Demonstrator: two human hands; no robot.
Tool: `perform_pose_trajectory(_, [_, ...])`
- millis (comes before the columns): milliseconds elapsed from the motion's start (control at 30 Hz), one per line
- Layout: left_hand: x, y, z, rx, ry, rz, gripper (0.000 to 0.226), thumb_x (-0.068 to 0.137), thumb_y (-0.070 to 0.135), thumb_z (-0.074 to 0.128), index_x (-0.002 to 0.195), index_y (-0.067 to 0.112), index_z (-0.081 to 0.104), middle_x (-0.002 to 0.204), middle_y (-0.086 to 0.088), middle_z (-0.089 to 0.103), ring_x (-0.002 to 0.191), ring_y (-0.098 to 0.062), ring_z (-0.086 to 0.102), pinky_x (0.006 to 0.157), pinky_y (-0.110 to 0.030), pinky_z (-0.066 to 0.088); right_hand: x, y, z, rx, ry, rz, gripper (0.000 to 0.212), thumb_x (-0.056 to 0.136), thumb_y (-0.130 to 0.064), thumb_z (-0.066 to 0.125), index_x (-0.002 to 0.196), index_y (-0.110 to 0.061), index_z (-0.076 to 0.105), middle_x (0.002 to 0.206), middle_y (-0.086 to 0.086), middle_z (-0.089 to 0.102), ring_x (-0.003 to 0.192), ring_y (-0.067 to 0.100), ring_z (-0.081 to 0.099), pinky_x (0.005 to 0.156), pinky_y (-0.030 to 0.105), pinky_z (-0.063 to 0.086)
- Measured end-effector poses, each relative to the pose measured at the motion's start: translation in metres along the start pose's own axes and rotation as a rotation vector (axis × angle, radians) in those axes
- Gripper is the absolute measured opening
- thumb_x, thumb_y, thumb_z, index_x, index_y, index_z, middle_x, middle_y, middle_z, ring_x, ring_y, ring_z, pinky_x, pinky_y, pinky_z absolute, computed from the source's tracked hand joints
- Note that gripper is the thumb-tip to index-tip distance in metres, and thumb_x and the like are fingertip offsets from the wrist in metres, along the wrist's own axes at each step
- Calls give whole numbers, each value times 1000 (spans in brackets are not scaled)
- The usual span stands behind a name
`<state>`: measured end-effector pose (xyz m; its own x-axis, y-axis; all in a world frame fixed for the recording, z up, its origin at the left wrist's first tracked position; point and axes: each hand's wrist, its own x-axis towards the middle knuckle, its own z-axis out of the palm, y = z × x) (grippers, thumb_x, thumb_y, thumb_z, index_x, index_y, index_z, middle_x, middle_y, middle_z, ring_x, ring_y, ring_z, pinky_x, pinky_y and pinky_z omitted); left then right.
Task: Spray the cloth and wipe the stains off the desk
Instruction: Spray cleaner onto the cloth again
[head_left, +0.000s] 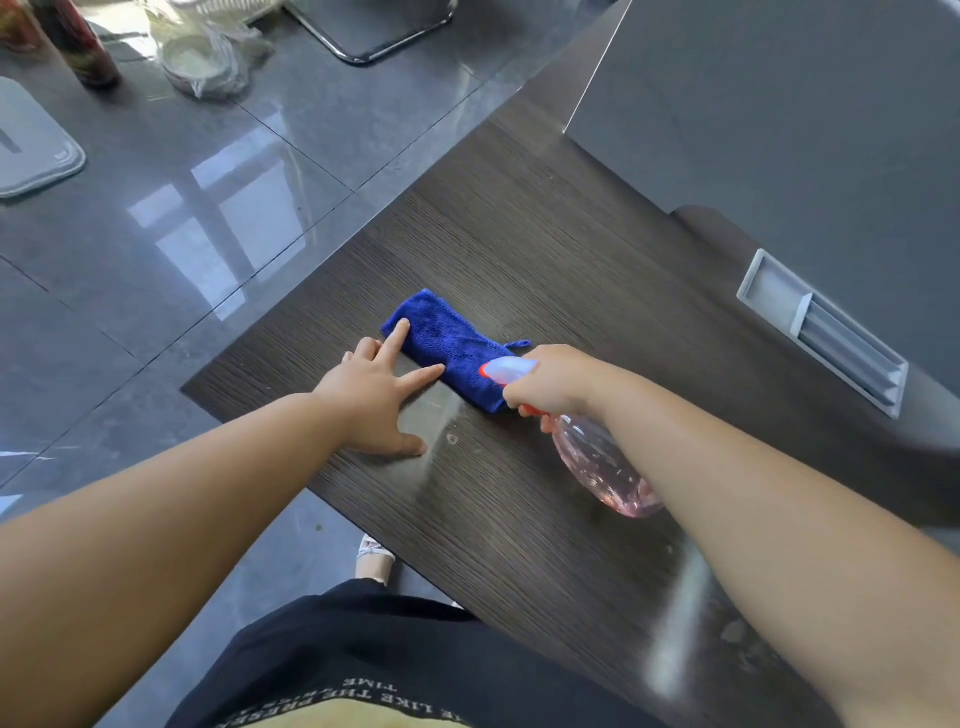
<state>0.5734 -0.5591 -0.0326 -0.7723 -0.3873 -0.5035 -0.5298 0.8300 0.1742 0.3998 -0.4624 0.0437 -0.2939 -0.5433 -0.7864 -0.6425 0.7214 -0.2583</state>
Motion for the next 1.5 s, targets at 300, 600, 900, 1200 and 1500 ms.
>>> perform_pose_trajectory(300, [-2, -10, -1, -126, 79, -36, 92, 77, 57, 59, 147, 19, 13, 158, 5, -7, 133, -24, 22, 96, -35, 41, 11, -42, 3, -58, 66, -103, 7, 87, -26, 44, 89, -30, 50, 96, 3, 64, 75, 24, 71, 81, 33, 51])
perform_pose_trajectory(600, [-3, -11, -4, -111, 70, -31, 88, 80, 51, 57, 148, 18, 13, 158, 5, -9, 133, -23, 22, 96, -34, 43, 11, -36, -5, -53, 77, -34, 19, 86, -25, 46, 98, -35, 58, 100, 7, 65, 79, 25, 71, 88, 38, 53])
perform_pose_trajectory(900, [-4, -9, -4, -88, 71, -21, 89, 80, 52, 55, 149, 18, 10, 158, 3, -11, 134, -24, 20, 96, -33, 42, 0, 7, -1, -125, 10, 41, 11, 82, -24, 50, 89, -29, 57, 80, 0, 59, 70, 24, 70, 79, 29, 51])
perform_pose_trajectory(1200, [-2, -2, 3, -236, 90, -68, 85, 81, 48, 59, 148, 22, 14, 157, 3, -9, 137, -28, 16, 103, -38, 35, -13, 24, 4, -103, -4, 14, 15, 86, -20, 46, 92, -29, 57, 78, -3, 50, 80, 28, 71, 84, 34, 50])
perform_pose_trajectory(1500, [10, 3, -13, -219, 229, -144, 63, 84, 35, 57, 139, 20, 32, 151, -1, 16, 135, -27, 18, 93, -41, 43, -9, 41, 0, 149, 95, 35, 23, 83, -23, 53, 104, -19, 62, 88, 0, 57, 69, 23, 68, 81, 31, 52])
